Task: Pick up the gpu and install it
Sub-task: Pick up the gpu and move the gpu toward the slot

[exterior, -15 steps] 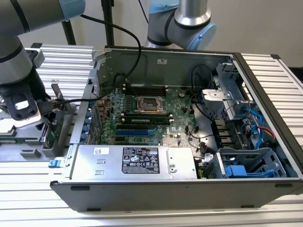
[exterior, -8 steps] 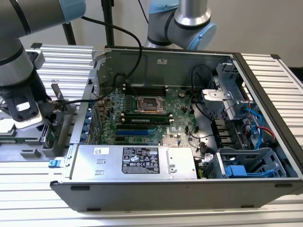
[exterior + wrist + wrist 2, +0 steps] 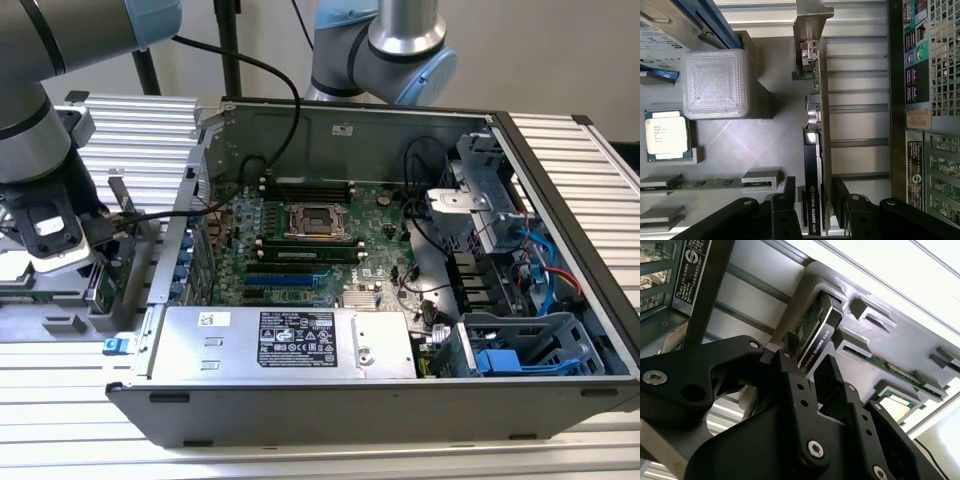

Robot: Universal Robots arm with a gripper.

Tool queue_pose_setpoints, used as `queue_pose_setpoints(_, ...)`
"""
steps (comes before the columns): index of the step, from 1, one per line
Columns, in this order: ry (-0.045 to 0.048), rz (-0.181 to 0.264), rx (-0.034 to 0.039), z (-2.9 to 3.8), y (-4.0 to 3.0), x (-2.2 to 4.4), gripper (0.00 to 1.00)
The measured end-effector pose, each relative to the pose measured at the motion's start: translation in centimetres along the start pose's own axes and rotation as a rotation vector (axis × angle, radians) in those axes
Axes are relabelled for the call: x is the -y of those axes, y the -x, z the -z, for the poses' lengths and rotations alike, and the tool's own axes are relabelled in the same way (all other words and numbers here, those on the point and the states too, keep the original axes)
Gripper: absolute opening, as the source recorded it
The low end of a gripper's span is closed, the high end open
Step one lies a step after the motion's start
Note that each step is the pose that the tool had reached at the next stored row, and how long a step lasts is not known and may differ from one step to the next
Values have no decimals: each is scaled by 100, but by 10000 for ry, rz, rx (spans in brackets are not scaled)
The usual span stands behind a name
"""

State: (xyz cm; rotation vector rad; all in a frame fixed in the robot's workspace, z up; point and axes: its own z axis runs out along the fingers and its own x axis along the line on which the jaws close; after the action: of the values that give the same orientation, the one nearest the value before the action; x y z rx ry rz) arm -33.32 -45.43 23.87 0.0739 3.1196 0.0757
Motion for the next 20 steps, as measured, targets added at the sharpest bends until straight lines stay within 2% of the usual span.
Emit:
queue_pose_setpoints(4, 0, 3, 0, 0, 0, 0, 100)
queue_pose_setpoints(5, 0, 3, -1, 0, 0, 0, 0)
queue_pose_setpoints(20, 0, 12, -1, 0, 0, 0, 0)
